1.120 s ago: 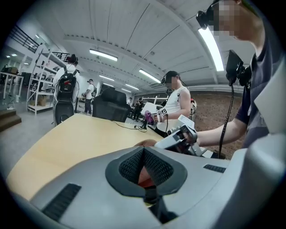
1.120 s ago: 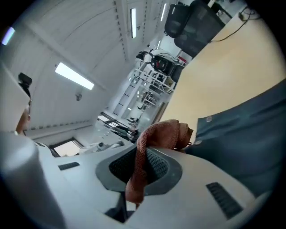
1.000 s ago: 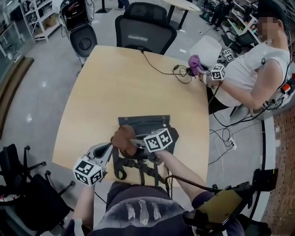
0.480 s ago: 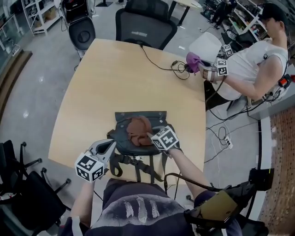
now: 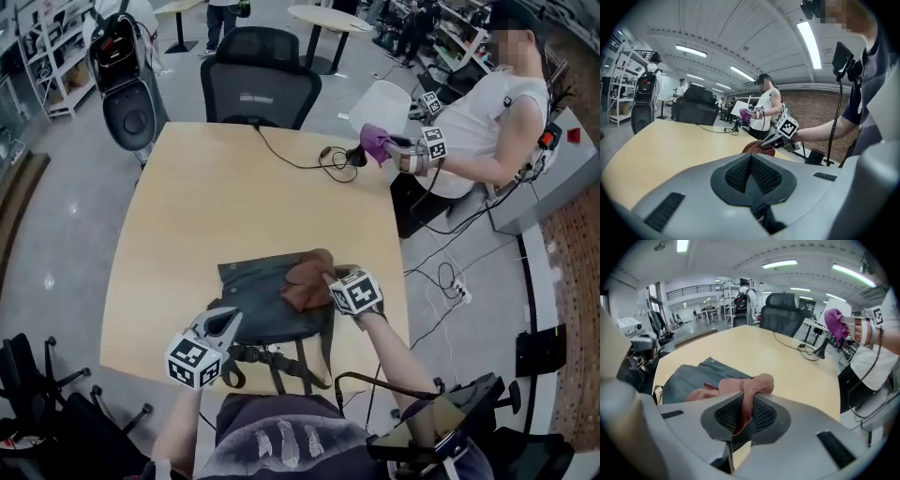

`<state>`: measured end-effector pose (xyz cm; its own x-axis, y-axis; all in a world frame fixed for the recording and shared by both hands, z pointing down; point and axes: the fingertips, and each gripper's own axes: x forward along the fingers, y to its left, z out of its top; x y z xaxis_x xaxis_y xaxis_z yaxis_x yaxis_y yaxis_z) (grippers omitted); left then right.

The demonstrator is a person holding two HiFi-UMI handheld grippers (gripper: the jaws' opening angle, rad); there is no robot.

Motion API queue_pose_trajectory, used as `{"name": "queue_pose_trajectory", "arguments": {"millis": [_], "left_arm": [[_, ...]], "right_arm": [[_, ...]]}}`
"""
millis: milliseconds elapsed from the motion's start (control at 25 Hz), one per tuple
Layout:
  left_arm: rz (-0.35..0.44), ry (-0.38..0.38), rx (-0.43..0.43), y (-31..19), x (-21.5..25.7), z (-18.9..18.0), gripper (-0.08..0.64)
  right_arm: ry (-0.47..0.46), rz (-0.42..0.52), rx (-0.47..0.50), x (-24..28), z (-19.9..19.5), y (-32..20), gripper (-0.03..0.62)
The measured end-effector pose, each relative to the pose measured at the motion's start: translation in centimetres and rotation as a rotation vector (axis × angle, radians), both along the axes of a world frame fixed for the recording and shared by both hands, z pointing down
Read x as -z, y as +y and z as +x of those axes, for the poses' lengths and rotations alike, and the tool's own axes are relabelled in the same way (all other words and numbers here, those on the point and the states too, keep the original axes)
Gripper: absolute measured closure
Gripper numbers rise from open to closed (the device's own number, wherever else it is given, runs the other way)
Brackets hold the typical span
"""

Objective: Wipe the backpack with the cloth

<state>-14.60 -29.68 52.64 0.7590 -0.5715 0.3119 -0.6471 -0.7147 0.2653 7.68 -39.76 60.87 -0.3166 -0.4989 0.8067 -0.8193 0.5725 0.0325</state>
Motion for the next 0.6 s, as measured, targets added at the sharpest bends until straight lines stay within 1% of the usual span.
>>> {"name": "queue_pose_trajectory", "arguments": {"millis": [40, 120, 200, 240, 320, 440, 600], "left_arm": [[0.004, -0.006, -0.010, 0.0, 0.1, 0.4, 0.554], [0.007, -0.010, -0.024, -0.2, 0.3, 1.2, 0.554], [0.003, -0.014, -0.027, -0.3, 0.0, 1.5, 0.554], [-0.001, -0.015, -0.024, -0.3, -0.3, 1.5, 0.554], [-0.011, -0.018, -0.018, -0.2, -0.9, 1.5, 0.554], [-0.017, -0.019, -0.002, -0.4, -1.4, 0.9, 0.554], [-0.027, -0.006, 0.045, -0.8, -1.8, -1.2, 0.554]], "right_arm": [[0.000, 0.042, -0.031, 1.2, 0.8, -0.6, 0.560], [0.059, 0.144, -0.060, 3.4, 2.1, -1.8, 0.560], [0.136, 0.226, -0.041, 4.3, 2.2, -2.9, 0.560], [0.165, 0.246, -0.023, 4.1, 1.8, -3.3, 0.560], [0.209, 0.241, 0.013, 2.6, 0.5, -3.5, 0.560], [0.271, 0.173, 0.071, -1.1, -2.0, -3.4, 0.560], [0.329, 0.084, 0.213, -5.2, -7.1, -2.3, 0.560]]}}
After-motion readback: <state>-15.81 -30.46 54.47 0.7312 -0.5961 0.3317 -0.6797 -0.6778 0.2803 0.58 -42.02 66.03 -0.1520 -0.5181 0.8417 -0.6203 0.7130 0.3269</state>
